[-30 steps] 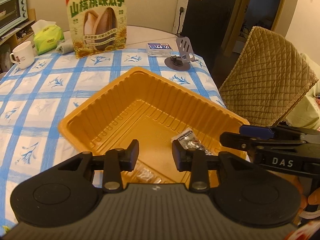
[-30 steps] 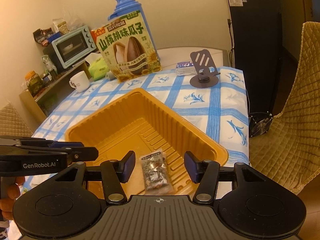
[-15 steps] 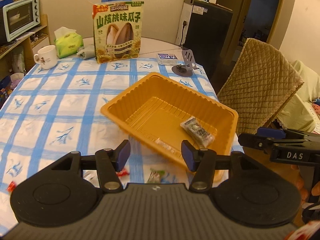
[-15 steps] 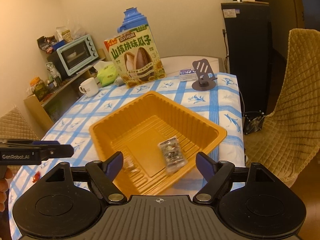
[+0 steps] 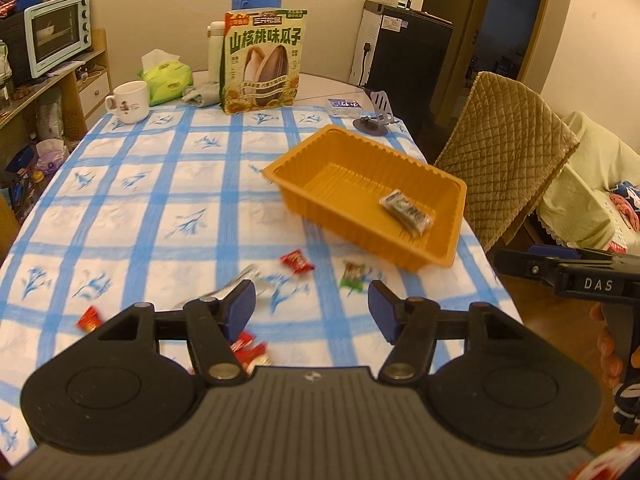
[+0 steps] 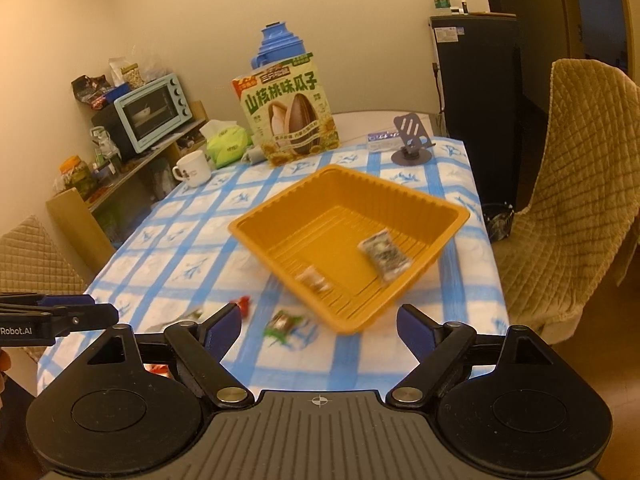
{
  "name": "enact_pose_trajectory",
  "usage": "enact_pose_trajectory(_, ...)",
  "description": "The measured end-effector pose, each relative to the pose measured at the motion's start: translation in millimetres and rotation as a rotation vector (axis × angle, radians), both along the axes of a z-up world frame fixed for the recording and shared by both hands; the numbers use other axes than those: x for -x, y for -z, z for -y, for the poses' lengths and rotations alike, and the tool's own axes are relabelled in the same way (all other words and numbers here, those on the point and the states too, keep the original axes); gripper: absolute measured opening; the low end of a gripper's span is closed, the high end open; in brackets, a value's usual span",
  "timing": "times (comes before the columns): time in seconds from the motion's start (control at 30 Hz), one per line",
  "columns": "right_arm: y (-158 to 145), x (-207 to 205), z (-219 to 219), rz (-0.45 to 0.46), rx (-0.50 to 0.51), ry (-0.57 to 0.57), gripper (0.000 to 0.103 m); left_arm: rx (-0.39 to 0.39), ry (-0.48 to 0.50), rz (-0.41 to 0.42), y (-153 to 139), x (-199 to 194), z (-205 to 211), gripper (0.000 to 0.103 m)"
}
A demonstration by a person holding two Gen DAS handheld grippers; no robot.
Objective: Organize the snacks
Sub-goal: 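Withdraw the right gripper and move the left gripper toward the red candy, then close the left gripper on the red-wrapped candy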
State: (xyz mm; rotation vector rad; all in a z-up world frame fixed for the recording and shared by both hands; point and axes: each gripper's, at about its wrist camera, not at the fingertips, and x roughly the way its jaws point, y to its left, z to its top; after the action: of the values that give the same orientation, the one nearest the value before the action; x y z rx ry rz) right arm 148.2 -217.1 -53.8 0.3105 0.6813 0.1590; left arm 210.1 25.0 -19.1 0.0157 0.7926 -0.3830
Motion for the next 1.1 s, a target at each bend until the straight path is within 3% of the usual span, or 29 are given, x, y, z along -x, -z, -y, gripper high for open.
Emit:
enact_pose_trajectory(0.5,20,43,-72,-0.076,-0.010,0.020,0.085,-0.010,0.027,-0.054,23,40,-65,0.060)
enact_pose_trajectory(1.1,50,22,-101,-0.151,0.019,-0.049,0.085,-0.066,-0.022,-0.127,69,35,-80,0.059)
